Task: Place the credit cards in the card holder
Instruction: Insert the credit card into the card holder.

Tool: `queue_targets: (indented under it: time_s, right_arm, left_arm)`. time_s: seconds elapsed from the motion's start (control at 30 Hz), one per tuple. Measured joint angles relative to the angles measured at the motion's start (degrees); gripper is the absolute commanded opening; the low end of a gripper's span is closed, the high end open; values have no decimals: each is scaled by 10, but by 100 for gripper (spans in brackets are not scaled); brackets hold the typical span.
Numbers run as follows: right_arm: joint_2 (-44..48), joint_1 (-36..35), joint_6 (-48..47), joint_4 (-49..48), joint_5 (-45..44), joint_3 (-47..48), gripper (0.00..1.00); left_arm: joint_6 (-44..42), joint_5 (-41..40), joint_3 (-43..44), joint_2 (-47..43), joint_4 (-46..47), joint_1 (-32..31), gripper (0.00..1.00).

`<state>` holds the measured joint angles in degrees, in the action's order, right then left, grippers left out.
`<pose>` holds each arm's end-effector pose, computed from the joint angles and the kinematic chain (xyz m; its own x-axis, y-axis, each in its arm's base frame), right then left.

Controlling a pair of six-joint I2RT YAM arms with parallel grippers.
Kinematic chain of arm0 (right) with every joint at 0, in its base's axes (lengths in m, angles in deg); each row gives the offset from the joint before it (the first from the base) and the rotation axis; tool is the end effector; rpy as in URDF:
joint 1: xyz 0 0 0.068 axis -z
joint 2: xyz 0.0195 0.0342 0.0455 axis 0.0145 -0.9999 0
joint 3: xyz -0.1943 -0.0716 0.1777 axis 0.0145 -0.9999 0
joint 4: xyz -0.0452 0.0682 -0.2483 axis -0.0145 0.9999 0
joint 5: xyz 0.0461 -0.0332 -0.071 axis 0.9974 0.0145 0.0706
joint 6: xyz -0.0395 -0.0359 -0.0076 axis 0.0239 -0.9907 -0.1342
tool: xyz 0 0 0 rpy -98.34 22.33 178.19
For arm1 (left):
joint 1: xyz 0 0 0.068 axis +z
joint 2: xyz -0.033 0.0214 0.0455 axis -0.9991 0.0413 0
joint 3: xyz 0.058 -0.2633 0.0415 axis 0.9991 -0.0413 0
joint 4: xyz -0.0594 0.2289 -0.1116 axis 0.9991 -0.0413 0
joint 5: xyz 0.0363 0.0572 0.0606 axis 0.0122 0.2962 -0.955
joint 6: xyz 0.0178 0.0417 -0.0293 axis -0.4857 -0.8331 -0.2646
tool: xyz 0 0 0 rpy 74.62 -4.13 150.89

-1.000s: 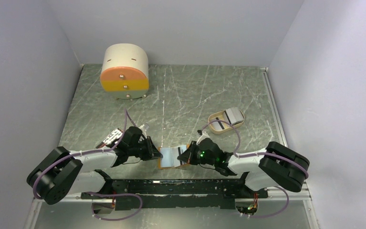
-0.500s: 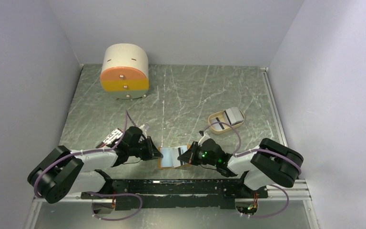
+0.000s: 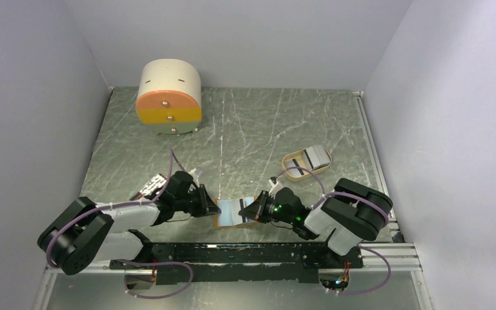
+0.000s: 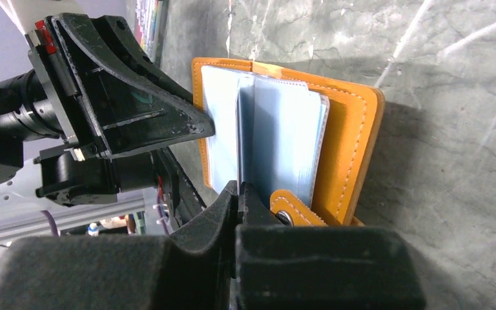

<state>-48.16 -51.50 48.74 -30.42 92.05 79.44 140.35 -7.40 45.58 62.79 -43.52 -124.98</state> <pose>0.1252 0.1722 0.0976 -0.9036 0.3161 -0.2890 -0.1076 0.4856 0.8675 0.1509 -0.1301 0.1167 -0.9395 -0.2434 -0.2411 0.0058 0.6924 -0.7215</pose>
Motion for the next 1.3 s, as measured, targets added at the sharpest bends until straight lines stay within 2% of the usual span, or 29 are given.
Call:
queue_targets:
  time_s: [0.07,0.2,0.37,0.6,0.7,0.93,1.17,1.3]
  right_arm:
    - [-13,2,8,-22,2,-6,6]
    - [-45,3,24,-64,7,-10,17]
    - [-79,4,43,-99,16,-11,22]
    - [-40,4,41,-40,15,-2,35]
    - [-16,4,36,-2,11,3,36]
    - [-15,4,35,16,10,6,29]
    - [-28,4,38,-4,15,6,37]
    - [-5,4,30,39,13,18,39]
  left_arm:
    - [0,0,0,1,1,0,17]
    - [0,1,0,1,1,0,17]
    - [0,1,0,1,1,0,17]
    - [0,1,0,0,1,0,17]
    - [0,2,0,2,3,0,17]
    - [2,3,0,3,4,0,17]
    - [2,3,0,3,4,0,17]
    - [2,3,0,3,4,0,17]
